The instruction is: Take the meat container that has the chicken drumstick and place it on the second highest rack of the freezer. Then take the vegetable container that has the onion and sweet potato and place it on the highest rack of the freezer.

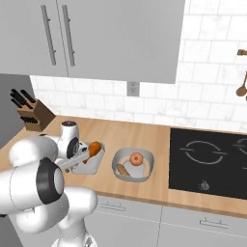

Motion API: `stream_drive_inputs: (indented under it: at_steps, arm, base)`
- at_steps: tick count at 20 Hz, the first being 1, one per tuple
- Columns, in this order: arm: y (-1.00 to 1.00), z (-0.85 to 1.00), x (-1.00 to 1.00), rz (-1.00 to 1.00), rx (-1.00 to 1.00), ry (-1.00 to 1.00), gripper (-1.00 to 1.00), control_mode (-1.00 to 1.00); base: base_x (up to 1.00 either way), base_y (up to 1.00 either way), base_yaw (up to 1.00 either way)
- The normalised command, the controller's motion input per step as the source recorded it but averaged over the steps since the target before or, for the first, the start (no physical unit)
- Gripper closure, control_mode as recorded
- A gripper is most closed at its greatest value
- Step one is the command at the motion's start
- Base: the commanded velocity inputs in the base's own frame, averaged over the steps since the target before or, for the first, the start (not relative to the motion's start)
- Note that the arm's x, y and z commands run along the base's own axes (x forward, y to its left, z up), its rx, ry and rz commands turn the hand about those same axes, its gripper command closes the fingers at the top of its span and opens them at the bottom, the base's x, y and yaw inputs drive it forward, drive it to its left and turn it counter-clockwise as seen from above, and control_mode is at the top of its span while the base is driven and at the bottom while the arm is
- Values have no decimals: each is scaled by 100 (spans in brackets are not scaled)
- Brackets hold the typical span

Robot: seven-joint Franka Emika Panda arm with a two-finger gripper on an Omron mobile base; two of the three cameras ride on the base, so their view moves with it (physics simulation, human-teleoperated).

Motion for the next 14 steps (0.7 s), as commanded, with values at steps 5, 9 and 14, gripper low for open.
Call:
stream_drive_inputs:
  at_steps: [5,9,14]
  arm:
    - [5,18,-23,0,3,-4,100,-100]
    - [11,93,-47,3,0,-20,100,-100]
    - [20,97,-47,0,0,-19,100,-100]
  base:
    - [0,0,0]
    - [0,0,0]
    - [0,0,0]
